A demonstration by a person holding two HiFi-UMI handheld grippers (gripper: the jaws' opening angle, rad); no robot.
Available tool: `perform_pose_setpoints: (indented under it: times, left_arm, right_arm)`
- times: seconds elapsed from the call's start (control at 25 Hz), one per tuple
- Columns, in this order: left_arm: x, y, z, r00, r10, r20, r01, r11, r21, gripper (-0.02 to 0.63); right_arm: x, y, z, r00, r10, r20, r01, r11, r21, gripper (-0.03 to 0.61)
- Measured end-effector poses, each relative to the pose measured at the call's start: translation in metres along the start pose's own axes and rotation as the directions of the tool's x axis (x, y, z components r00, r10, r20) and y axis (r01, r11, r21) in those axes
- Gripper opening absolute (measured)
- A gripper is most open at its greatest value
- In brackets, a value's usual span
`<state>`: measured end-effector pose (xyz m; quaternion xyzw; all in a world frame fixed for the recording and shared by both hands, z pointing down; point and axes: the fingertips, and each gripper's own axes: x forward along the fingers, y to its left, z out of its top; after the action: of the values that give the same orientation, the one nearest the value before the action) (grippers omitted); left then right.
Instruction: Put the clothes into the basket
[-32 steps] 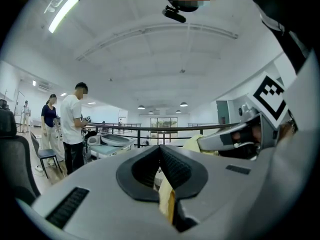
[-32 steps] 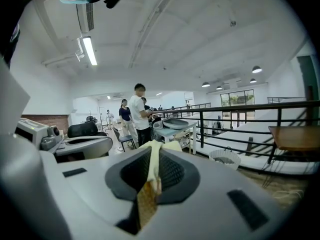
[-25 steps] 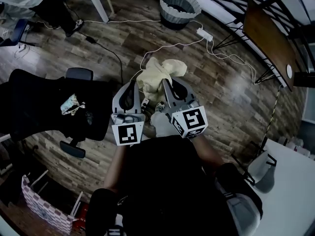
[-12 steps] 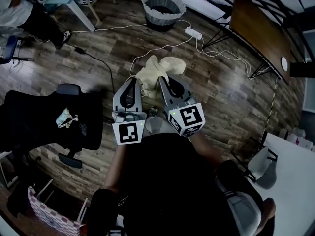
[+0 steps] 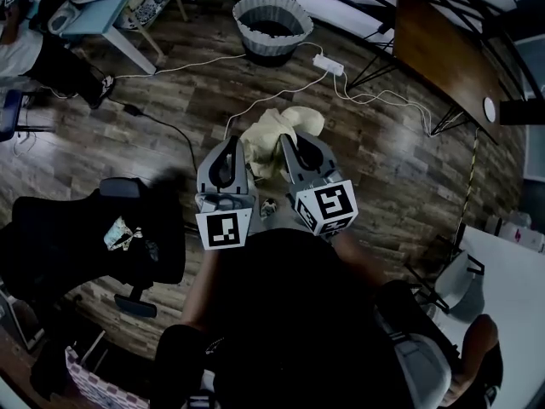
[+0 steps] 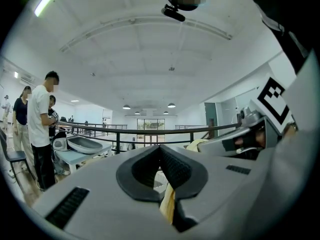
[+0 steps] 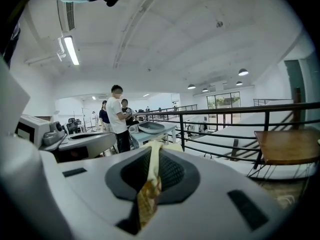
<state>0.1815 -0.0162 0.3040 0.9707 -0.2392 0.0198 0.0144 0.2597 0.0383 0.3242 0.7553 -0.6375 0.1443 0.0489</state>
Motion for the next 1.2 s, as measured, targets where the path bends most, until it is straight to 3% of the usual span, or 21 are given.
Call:
perform_pose_setpoints:
  times: [0.68, 1.2]
  left_arm:
    - [0.174, 0.083, 0.020, 0.986, -0.168, -0.001, 0.168, 0.986, 0.008, 0.014]
    - [0.246, 0.086, 0.014, 0.974, -0.225, -0.021, 0.224, 0.974, -0.011, 0.014]
  right_arm:
    - [0.148, -0.079, 0.066, 0.986, -0.164, 0.013, 0.164, 0.986, 0.031, 0.028]
    - [0.192, -0.140, 0.077, 0.975, -0.221, -0.007, 0.221, 0.975, 0.038, 0.028]
